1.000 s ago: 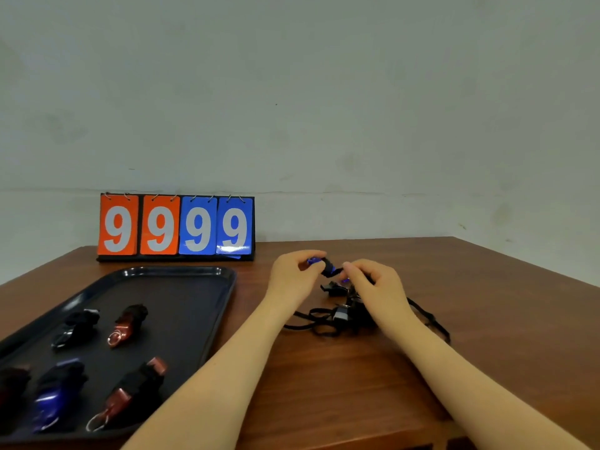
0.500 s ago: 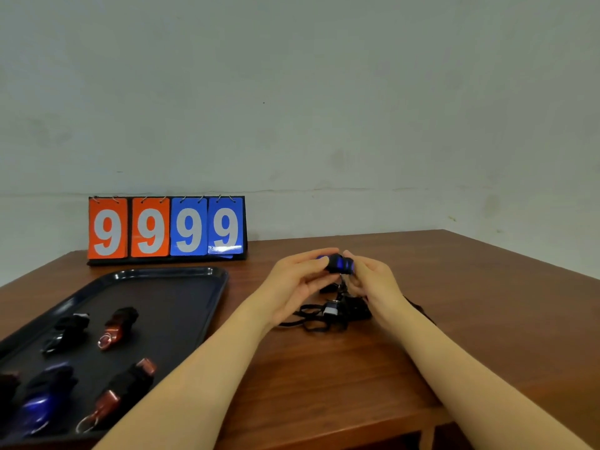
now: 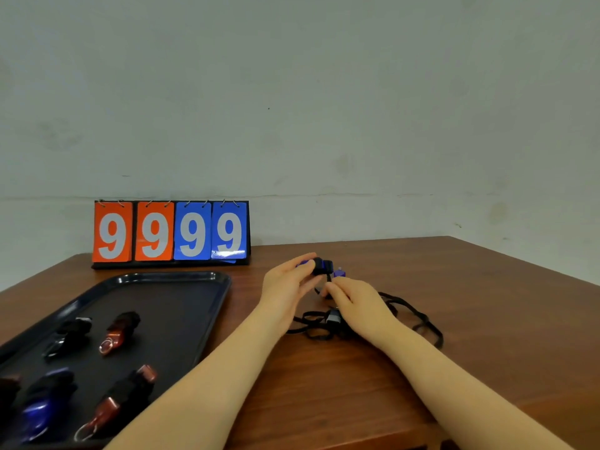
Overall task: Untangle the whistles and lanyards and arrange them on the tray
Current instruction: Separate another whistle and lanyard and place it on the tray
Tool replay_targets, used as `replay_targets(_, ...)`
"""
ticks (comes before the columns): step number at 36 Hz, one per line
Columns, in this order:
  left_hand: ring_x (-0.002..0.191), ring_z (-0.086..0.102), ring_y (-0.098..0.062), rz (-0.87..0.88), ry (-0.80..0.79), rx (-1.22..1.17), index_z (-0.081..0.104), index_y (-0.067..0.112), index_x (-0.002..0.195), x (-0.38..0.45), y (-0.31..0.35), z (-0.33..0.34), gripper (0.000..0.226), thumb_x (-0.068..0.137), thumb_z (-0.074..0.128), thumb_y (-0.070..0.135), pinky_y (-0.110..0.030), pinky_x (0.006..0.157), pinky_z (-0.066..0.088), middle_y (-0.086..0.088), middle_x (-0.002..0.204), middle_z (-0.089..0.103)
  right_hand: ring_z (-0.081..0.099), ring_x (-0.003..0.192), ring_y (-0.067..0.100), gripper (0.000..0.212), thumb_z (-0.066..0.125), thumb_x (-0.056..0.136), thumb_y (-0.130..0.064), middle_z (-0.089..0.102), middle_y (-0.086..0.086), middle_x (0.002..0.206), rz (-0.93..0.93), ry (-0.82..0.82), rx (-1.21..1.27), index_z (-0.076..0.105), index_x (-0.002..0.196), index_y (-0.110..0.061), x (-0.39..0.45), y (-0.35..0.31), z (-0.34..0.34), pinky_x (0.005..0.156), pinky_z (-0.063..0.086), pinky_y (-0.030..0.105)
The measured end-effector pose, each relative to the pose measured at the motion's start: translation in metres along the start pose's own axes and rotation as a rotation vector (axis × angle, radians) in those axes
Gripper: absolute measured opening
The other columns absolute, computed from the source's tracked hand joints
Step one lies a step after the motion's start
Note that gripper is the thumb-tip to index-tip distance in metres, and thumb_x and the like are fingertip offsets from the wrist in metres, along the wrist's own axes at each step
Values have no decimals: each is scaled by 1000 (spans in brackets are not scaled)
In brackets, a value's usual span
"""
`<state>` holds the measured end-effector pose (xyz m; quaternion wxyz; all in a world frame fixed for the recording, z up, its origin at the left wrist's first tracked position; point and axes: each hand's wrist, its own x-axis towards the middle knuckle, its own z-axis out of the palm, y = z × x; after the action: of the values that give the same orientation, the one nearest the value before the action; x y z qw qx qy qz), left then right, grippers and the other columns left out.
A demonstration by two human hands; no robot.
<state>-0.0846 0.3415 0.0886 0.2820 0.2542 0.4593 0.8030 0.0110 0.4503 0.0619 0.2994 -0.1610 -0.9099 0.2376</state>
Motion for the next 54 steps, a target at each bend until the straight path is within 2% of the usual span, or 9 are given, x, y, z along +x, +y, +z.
replay_targets(5,105,63,-14,217,39,489,68,34,94,10,-2,-8,25,91,61,10,-34,96,52,5,103,66,58,85,1,26,42,102,-24,64,-13,96,-48,4,-25,63,116,-21,-3,-2,-3,76,44,13)
replay_targets(9,106,63,-18,207,76,526,70,33,91,13,2,-15,25,90,63,9,-37,96,52,0,106,67,55,76,0,24,42,102,-22,61,-13,87,-60,45,-9,64,114,-22,-4,-2,-8,66,39,11)
replay_targets(15,104,65,-14,212,-95,716,71,36,94,10,4,-14,24,91,63,14,-34,96,52,3,110,67,60,80,1,16,50,99,-23,67,-10,88,-18,250,92,66,101,-24,-1,3,-13,70,46,15)
replay_targets(22,101,69,-17,-8,-330,315,69,6,108,2,6,-6,19,94,56,6,-27,85,56,-13,110,70,59,71,-1,20,49,99,-21,66,-10,80,64,292,296,68,94,-24,-3,-1,-17,64,44,12)
replay_targets(27,77,71,-10,-88,-310,148,61,-6,115,-1,4,-3,28,98,51,13,-24,75,58,-14,96,66,55,47,2,21,49,99,-15,66,3,65,188,214,564,70,95,-13,0,-8,-18,50,45,16)
replay_targets(35,73,63,-16,-125,-265,247,64,9,111,-2,-4,5,30,105,35,17,-25,69,55,-17,100,59,53,48,7,22,53,97,-15,63,-2,57,247,243,672,73,86,-13,0,-8,-17,51,44,21)
replay_targets(40,57,58,-17,-167,-168,250,61,8,106,-2,-5,13,20,101,45,19,-25,55,52,-12,81,53,55,47,2,22,53,97,-13,62,-2,57,255,222,604,72,85,-14,0,-9,-16,48,44,17)
replay_targets(44,60,57,-15,-131,-204,337,60,12,101,-3,-9,13,18,100,49,27,-23,57,52,-8,77,52,55,48,1,21,53,97,-14,63,1,63,265,223,586,72,88,-14,0,-7,-15,49,44,17)
replay_targets(54,57,50,-14,-157,-163,-26,57,12,117,-4,-6,11,24,104,39,21,-19,43,45,-5,63,61,53,52,-1,24,56,96,-17,61,-5,60,130,156,476,73,79,-21,-2,-6,-12,53,42,10)
